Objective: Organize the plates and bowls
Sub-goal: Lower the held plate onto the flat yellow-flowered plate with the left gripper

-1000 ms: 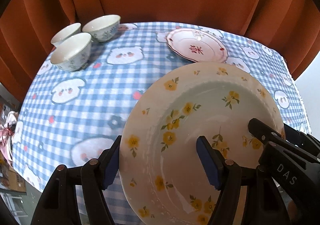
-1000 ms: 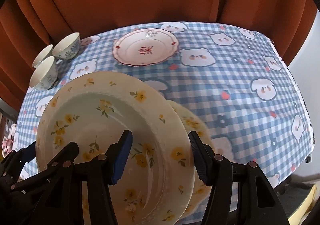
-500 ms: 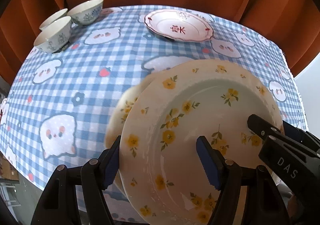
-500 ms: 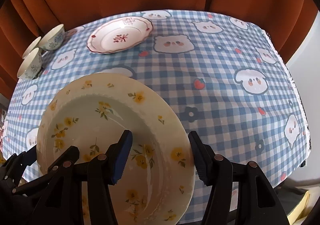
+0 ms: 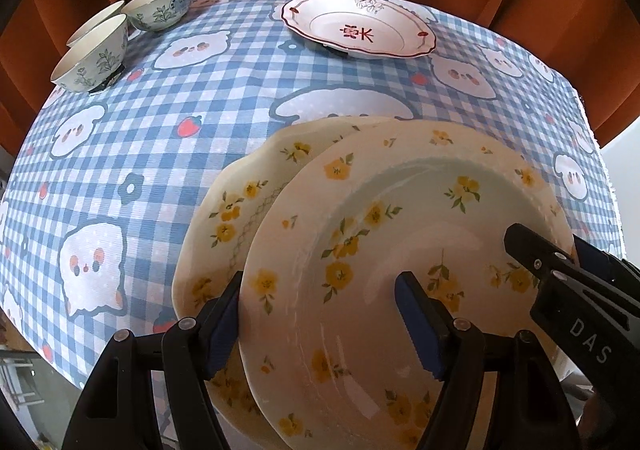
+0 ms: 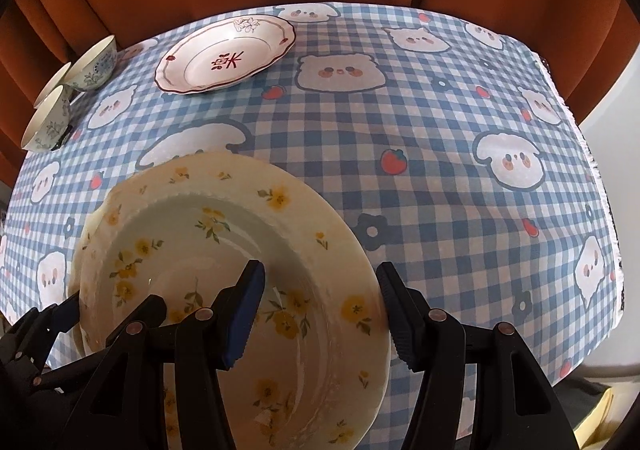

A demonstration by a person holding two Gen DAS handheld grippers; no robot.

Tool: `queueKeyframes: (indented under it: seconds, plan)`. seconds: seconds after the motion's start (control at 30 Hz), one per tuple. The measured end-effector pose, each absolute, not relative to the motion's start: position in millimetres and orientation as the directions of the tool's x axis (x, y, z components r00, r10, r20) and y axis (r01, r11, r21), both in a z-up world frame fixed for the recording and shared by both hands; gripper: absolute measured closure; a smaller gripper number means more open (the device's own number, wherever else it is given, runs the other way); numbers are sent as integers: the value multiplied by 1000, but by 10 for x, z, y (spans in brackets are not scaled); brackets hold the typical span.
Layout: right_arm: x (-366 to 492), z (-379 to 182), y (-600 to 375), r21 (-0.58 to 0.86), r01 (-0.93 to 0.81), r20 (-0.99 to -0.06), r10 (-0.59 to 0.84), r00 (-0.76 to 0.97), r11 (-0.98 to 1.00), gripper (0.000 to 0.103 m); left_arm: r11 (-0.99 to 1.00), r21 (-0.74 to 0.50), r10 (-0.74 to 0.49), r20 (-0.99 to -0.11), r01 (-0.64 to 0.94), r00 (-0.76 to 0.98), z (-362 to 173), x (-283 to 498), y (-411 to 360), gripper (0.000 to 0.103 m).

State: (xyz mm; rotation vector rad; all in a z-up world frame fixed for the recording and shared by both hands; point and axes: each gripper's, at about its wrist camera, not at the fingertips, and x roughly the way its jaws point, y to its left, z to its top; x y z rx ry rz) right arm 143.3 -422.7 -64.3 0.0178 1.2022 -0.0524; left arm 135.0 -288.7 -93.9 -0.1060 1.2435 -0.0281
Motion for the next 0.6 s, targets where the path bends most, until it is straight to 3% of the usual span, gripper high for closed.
queueKeyframes:
  seconds: [0.6]
  plan:
    - [1470,-704,-4208,9,38,-934,-5,358,999,41,998,-38,-20,-945,-47,326,-1003,1380,-2886,26]
